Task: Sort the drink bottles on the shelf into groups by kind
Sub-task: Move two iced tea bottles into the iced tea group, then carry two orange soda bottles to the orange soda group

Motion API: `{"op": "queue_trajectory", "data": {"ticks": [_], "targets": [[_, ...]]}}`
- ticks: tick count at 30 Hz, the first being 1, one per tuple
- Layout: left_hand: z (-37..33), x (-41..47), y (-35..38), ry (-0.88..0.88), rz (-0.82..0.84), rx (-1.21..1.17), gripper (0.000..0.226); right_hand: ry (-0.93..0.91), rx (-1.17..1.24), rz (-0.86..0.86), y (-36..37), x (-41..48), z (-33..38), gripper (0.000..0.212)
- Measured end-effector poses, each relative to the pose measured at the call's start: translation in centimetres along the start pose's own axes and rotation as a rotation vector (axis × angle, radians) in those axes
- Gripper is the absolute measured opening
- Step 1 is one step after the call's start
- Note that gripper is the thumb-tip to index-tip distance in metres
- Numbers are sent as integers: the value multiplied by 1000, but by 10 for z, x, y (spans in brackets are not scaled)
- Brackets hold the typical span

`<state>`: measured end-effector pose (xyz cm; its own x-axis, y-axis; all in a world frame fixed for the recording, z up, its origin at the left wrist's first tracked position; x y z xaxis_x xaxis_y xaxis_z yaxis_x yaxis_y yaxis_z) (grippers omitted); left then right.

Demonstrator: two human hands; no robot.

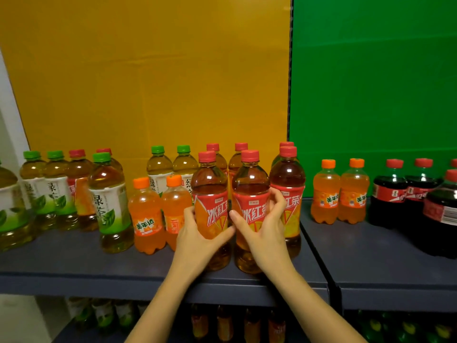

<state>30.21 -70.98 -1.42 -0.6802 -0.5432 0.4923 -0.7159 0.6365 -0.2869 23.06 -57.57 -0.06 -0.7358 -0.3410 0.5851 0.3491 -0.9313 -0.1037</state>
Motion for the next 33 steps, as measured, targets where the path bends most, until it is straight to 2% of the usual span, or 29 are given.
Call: {"op": "queue_trajectory", "data": {"ticks": [4,10,19,23,25,29,33], "targets": [[12,-15,-9,15,4,63,92,-47,-134,13,-10,-11,5,76],[14,-29,-17,146,-84,194,64,-120,-411,-33,-21,-34,-5,73],[17,-8,1,206,-122,288,58,-142,-583,-130,-10,-24,-3,67],[18,-5,1,202,-123,304,58,-138,-586,-137,-5,-24,-6,68],[17,-8,-6,211,-136,343,52,-193,-581,-173,-3,-26,-3,67],[13,-23,-48,262,-306,432,22,-332,-449,-199,11,-32,14,43],[24,-25,-101,238,-482,385,26,-378,-330,-44,50,-29,27,33]]}}
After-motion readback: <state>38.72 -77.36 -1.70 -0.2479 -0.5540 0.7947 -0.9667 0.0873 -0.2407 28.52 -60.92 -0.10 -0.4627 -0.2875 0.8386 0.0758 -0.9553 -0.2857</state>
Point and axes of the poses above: each hand's wrist, its own x-axis towards the middle knuckle, its own y-axis out of the palm, z = x × y, the point moved 5 cm from there along x, towards the middle knuckle, and after that the axes turned 1 degree about z, right-handed, at the moved point
